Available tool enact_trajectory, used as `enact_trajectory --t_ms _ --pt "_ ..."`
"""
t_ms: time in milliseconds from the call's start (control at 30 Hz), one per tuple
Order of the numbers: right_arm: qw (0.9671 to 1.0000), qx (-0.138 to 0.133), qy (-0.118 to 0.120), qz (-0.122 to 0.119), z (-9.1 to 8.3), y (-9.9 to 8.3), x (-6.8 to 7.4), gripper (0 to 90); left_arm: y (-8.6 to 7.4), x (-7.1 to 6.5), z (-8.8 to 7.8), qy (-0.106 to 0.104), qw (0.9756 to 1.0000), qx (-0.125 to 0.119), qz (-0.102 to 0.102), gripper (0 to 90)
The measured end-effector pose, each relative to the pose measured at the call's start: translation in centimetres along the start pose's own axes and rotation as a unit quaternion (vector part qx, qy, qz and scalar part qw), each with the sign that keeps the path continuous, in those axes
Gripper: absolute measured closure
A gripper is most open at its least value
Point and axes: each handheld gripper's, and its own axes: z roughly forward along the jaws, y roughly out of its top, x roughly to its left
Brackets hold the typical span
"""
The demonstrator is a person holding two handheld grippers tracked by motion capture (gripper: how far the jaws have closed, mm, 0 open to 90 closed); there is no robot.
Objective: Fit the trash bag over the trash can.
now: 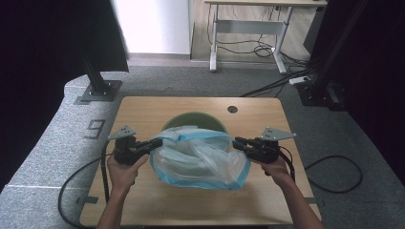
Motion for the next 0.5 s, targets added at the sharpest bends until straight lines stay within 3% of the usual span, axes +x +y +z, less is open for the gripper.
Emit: enact_trajectory --t_ms 67,200,500 --pt "0.9999 0.000 -0.011 -0.009 0.0 0.3 0.2 86.5 0.1 0.1 -0.1 0.001 1.0000 -0.002 0.000 89.8" --pt "0.9983 -0.005 -0.053 -0.025 0.2 1.4 0.3 88.2 0.4 0.3 0.0 0.011 0.9999 -0.009 0.001 89.9" --pt "0.9920 0.009 -0.126 -0.002 2.4 3.8 -0.8 88.3 1.4 1.9 0.5 0.033 0.9994 -0.009 -0.004 89.8"
